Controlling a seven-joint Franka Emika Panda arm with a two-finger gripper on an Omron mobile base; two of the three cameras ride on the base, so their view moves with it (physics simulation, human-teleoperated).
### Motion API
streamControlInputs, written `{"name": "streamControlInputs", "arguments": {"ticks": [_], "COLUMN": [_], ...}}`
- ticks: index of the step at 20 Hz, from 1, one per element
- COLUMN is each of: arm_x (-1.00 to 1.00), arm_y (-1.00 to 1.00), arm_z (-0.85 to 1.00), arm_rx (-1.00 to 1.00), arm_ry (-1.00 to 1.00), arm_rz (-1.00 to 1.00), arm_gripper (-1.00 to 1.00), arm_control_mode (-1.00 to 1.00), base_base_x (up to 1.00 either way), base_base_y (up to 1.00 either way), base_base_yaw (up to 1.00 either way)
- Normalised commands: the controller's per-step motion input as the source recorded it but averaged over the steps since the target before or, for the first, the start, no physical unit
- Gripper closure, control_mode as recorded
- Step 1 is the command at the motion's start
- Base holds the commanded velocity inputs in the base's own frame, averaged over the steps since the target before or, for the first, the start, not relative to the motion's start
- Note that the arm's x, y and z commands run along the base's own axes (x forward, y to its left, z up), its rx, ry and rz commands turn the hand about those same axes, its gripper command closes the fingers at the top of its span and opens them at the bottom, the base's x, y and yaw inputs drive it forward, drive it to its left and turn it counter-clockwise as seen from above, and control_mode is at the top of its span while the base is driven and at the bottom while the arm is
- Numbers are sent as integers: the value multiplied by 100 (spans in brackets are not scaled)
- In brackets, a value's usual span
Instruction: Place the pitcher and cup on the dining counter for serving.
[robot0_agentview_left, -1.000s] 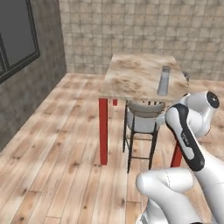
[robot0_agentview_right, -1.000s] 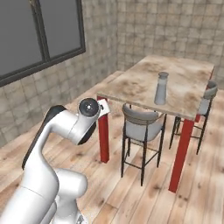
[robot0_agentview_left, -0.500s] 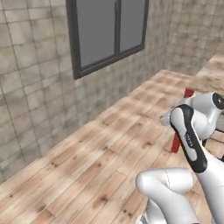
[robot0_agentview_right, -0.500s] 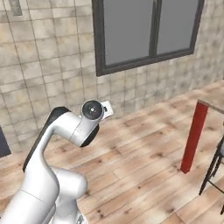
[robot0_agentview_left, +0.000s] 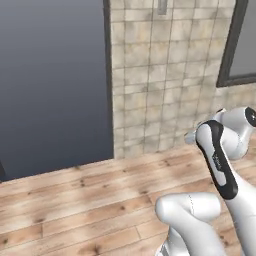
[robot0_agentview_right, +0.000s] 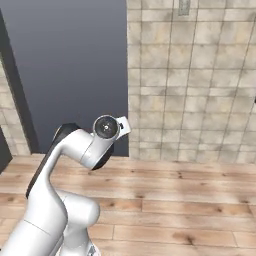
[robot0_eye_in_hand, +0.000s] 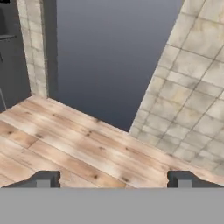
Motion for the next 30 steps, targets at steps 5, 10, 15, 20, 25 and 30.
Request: {"name": "streamControlInputs", "arguments": {"ticks": [5, 10, 15, 20, 25, 30], "arm_x": [0, 0, 0, 0, 0, 0], "arm_y": [0, 0, 0, 0, 0, 0], "arm_z": [0, 0, 0, 0, 0, 0], "arm_rx": [0, 0, 0, 0, 0, 0], "arm_ry": [0, 0, 0, 0, 0, 0], "arm_rz": [0, 0, 0, 0, 0, 0], "arm_gripper": [-100, -100, -100, -100, -100, -100], "arm_control_mode": [100, 100, 100, 100, 100, 100], "base_base_x": [-4, 15, 42, 40, 79, 100], "base_base_y": [58, 42, 14, 12, 5, 8], "base_base_yaw": [86, 75, 67, 71, 64, 48]}}
